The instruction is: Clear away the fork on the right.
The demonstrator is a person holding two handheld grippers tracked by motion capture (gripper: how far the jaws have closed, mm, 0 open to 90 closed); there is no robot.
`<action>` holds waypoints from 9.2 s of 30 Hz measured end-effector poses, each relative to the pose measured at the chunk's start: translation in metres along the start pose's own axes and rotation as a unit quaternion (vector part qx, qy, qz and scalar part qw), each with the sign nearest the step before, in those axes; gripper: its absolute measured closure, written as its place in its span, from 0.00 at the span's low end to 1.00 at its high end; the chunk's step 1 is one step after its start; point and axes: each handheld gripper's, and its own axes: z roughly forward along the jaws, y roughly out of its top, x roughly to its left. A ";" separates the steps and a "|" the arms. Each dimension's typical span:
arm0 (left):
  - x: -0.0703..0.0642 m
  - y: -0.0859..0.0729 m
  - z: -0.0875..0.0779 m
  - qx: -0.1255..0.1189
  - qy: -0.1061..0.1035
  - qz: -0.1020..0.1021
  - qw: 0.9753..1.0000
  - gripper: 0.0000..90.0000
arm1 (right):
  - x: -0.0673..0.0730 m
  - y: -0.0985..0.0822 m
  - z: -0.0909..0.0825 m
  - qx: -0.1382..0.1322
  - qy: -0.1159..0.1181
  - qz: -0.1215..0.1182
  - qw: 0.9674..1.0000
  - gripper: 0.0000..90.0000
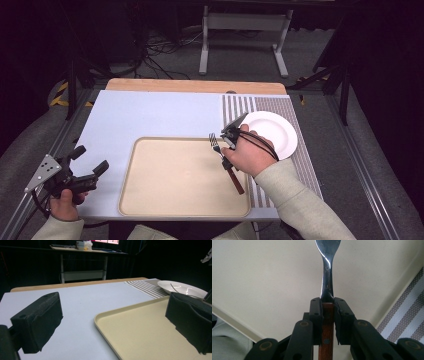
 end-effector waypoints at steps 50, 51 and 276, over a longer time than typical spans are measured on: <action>0.000 0.000 0.001 0.000 -0.001 -0.005 1.000 0.02 | -0.003 -0.001 0.044 0.051 -0.013 0.045 0.998 0.85; 0.000 0.000 0.001 0.000 -0.001 -0.005 1.000 0.02 | -0.003 -0.001 0.044 0.050 -0.010 0.044 0.998 0.83; 0.000 -0.003 0.002 0.000 -0.005 -0.009 1.000 0.02 | -0.151 -0.157 0.000 -0.511 0.015 -0.165 0.844 0.08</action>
